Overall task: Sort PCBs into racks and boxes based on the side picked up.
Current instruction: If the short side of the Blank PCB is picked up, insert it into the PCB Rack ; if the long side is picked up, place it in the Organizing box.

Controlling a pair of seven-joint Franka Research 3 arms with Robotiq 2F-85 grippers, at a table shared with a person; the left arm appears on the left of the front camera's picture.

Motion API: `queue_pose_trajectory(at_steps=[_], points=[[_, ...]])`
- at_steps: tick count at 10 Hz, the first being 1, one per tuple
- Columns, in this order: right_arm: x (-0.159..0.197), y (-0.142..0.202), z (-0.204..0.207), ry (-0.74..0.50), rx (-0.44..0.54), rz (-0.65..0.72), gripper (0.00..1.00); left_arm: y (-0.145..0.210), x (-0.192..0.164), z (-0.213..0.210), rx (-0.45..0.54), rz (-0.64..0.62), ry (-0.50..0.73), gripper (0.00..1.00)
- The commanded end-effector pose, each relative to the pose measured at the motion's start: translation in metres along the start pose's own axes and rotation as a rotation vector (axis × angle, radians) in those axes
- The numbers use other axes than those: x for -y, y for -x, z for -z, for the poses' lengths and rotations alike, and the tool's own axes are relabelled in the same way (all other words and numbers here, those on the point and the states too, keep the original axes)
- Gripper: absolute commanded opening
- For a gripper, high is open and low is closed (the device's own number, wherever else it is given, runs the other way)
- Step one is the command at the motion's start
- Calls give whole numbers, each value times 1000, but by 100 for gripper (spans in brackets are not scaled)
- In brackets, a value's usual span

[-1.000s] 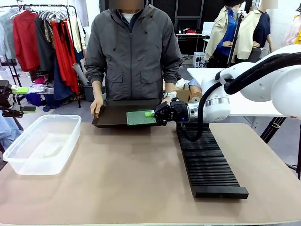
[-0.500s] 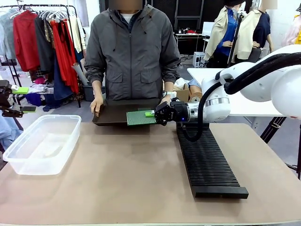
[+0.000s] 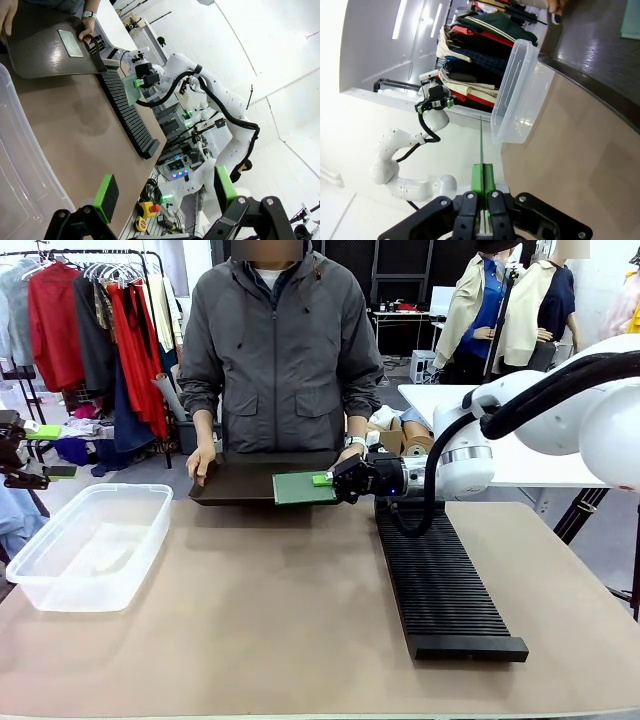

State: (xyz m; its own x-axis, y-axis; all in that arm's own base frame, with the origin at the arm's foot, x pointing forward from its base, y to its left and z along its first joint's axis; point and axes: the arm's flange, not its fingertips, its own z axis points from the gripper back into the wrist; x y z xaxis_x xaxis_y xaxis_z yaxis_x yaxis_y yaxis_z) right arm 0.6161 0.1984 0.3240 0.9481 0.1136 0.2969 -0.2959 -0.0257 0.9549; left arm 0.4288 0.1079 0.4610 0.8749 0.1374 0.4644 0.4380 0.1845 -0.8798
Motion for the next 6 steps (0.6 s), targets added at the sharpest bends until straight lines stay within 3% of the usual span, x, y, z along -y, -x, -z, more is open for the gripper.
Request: queue_pose_trajectory(at_steps=[1,6], points=[[-14,-2,-24,3,-13,-89,0,-1,2,-1,-4,-3,0,100],[-41,-3,-116,36,62,-355,0,-1,2,-1,-4,-3,0,100]])
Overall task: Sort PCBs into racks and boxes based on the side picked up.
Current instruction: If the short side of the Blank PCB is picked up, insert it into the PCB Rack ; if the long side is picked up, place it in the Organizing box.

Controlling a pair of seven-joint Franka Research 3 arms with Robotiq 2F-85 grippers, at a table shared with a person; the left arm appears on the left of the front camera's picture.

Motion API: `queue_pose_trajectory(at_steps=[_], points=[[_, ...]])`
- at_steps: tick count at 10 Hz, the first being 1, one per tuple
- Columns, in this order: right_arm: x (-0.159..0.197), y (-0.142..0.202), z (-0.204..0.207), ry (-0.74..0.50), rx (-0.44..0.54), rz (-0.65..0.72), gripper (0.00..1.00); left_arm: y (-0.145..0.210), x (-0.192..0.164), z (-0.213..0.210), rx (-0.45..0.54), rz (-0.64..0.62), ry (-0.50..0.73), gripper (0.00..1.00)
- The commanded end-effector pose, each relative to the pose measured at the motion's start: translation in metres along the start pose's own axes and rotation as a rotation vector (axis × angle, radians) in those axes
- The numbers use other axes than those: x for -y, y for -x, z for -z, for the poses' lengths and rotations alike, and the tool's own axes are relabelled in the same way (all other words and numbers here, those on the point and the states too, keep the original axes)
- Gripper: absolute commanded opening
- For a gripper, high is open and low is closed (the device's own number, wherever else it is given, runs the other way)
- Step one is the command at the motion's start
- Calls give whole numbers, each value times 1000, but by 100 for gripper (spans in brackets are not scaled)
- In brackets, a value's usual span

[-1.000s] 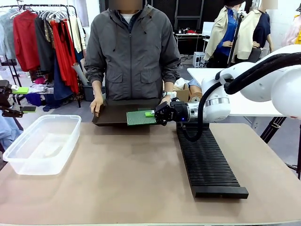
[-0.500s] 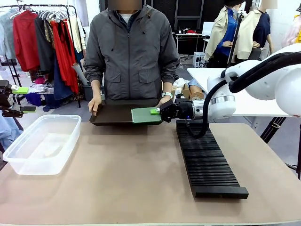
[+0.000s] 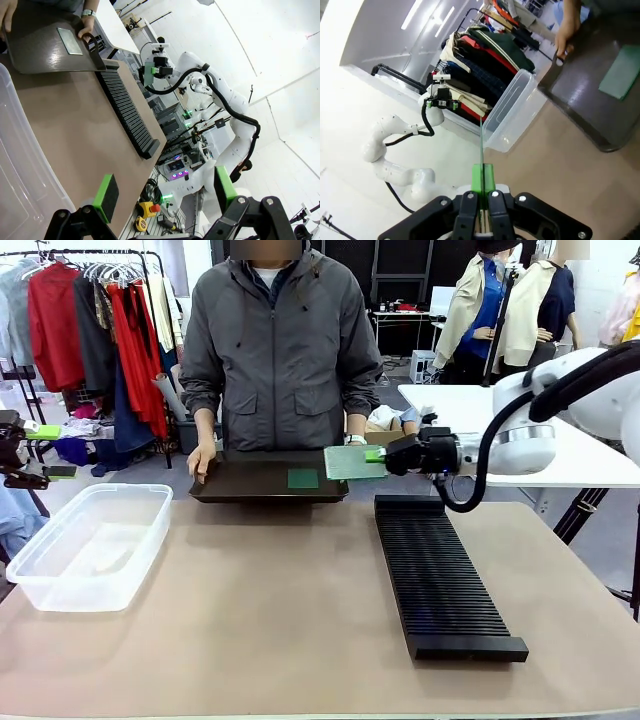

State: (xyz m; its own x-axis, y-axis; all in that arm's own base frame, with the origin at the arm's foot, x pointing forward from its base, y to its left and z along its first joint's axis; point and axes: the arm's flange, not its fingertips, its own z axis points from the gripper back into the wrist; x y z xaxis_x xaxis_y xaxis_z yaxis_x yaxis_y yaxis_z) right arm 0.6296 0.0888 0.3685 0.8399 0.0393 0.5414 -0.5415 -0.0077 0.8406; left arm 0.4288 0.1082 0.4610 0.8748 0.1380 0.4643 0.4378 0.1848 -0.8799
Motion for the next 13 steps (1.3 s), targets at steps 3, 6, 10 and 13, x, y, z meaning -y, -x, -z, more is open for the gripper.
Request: queue_pose_trajectory(at_steps=[3,6,10,13], points=[[0,8,-60,-69,26,-292,0,-1,3,-1,-4,-3,0,100],[9,10,-107,-41,-46,-561,0,-1,3,-1,-4,-3,0,100],[32,14,-150,-14,-83,-737,0,-1,3,-1,-4,-3,0,100],[58,18,-153,-15,-48,-770,0,-1,3,-1,-4,-3,0,100]])
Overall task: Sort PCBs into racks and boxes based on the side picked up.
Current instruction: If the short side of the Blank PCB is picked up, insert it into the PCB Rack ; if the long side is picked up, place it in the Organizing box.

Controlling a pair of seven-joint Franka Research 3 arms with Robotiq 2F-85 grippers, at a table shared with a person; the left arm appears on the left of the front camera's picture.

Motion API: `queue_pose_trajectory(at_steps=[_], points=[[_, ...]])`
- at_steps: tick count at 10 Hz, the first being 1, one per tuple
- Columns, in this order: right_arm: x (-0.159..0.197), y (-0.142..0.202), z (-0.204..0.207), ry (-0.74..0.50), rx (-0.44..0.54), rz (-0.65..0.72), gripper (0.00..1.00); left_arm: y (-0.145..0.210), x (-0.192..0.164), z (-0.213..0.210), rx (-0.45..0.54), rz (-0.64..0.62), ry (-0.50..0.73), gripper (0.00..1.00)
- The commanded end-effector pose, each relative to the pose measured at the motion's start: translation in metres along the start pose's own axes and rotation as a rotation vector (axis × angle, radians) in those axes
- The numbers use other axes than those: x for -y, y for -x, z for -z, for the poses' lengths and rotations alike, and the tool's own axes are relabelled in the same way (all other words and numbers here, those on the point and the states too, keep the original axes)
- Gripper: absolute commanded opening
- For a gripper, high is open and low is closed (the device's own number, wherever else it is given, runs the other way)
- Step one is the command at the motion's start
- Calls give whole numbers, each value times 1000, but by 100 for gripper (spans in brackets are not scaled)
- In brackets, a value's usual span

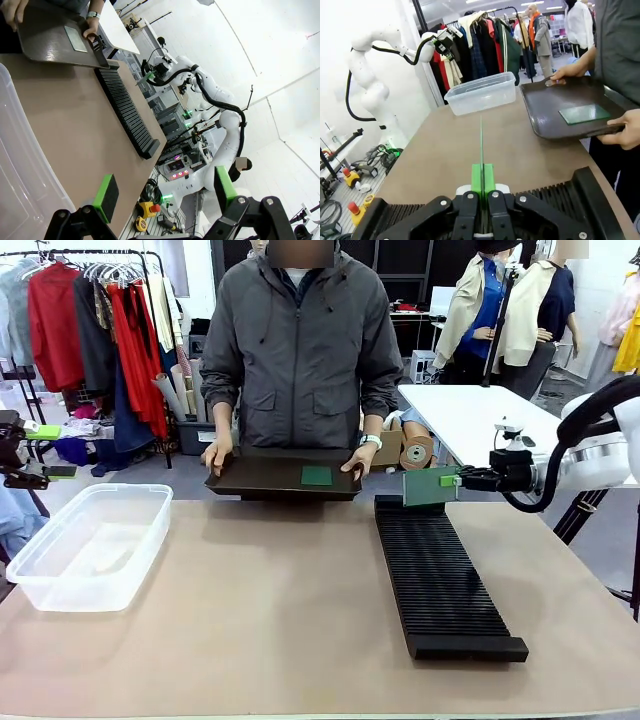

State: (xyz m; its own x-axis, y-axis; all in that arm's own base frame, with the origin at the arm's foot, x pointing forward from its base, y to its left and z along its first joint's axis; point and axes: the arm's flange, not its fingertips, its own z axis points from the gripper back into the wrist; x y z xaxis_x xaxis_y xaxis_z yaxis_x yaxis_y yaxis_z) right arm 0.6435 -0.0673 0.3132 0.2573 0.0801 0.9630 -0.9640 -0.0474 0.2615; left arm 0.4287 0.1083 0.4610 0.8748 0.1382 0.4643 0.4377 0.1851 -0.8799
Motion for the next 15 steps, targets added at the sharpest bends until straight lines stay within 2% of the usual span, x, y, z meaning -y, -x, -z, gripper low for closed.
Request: queue_pose_trajectory(at_steps=[1,7,10,15], points=[[11,3,4,-15,27,-46,0,-1,3,-1,-5,-3,0,100],[20,34,6,9,84,-140,0,-1,3,-1,-5,-3,0,100],[23,53,0,22,120,-133,0,-1,3,-1,-5,-3,0,100],[33,81,-6,52,111,-129,0,-1,3,-1,-5,-3,0,100]])
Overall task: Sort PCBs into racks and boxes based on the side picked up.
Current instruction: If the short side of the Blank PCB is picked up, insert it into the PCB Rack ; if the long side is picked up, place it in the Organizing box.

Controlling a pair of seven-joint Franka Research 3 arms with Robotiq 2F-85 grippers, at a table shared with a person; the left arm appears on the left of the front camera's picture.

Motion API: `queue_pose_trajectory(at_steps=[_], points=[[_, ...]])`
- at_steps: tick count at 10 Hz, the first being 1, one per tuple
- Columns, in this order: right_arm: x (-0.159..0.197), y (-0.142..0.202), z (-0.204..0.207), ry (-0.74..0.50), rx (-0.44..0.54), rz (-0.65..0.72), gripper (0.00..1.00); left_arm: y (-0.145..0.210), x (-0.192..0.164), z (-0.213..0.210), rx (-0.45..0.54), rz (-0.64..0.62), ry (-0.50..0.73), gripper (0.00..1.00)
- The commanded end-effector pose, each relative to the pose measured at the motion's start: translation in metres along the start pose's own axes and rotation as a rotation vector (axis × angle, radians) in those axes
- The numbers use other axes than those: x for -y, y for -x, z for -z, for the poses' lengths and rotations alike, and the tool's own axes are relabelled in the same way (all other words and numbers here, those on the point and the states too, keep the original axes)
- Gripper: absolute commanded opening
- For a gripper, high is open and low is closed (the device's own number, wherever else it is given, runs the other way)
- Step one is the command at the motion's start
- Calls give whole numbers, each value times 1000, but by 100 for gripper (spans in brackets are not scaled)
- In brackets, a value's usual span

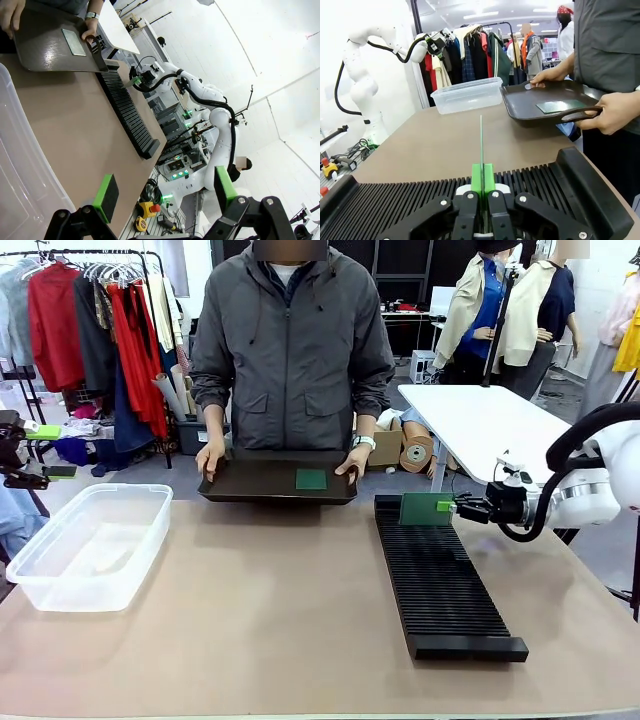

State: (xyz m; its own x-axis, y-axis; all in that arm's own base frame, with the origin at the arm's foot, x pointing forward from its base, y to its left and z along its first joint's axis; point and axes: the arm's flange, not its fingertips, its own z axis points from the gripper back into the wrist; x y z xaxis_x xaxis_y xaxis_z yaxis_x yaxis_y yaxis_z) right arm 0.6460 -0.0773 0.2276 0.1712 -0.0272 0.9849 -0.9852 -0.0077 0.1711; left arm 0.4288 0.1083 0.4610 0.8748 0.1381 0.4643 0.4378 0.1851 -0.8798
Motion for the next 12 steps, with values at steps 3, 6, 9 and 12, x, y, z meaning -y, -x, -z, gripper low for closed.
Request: queue_pose_trajectory(at_steps=[3,6,9,12], points=[[17,10,0,11,-7,-18,0,-1,3,-1,-5,-3,0,100],[22,14,-3,17,-16,-7,0,-1,3,-1,-5,-3,0,100],[26,19,-1,11,-24,9,0,-1,3,-1,-5,-3,0,100],[26,19,1,-5,-35,33,0,-1,3,-1,-5,-3,0,100]])
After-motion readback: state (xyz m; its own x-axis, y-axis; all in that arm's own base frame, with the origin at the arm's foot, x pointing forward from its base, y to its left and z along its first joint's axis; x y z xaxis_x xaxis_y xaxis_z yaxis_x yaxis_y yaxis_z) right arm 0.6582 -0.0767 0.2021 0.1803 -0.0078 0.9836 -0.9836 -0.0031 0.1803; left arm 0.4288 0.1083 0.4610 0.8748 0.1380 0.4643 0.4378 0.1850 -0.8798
